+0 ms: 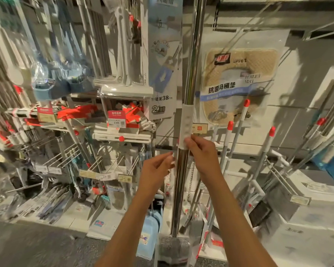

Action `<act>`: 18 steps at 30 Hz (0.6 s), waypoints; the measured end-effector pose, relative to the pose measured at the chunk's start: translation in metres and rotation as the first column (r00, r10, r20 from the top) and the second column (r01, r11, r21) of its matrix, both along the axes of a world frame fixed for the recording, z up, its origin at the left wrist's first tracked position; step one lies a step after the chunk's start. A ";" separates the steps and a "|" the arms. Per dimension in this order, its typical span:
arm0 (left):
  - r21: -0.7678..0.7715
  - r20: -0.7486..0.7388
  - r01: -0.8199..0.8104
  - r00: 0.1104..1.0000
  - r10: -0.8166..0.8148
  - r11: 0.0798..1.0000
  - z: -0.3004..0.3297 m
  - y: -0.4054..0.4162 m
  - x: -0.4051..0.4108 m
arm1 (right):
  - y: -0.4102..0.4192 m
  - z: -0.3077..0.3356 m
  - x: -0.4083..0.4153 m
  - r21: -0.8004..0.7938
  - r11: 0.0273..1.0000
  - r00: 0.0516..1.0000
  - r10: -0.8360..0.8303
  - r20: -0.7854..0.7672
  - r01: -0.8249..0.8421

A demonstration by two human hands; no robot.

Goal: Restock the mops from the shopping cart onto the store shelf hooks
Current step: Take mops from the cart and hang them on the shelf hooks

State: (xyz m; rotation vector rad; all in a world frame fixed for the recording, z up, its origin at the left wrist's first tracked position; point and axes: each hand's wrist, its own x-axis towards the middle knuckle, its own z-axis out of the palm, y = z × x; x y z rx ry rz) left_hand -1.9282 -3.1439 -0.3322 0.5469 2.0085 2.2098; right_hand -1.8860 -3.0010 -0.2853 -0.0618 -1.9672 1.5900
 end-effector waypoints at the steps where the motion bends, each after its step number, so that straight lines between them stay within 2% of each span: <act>1: 0.020 -0.017 -0.018 1.000 0.019 1.000 0.001 0.000 -0.006 | 0.001 -0.005 -0.004 0.013 1.000 1.000 -0.012 0.015 0.012; 7: 0.124 -0.065 0.004 0.998 0.004 0.992 0.020 0.008 -0.047 | -0.004 -0.032 -0.032 0.040 0.998 0.993 -0.055 0.108 0.051; 15: -0.008 -0.169 0.198 0.966 -0.197 0.980 0.037 0.016 -0.115 | -0.020 -0.061 -0.068 0.038 0.993 0.966 -0.117 0.231 0.112; 18: 0.005 -0.156 0.233 0.961 -0.229 0.973 0.028 0.016 -0.131 | -0.022 -0.068 -0.079 0.040 0.993 0.964 -0.121 0.238 0.115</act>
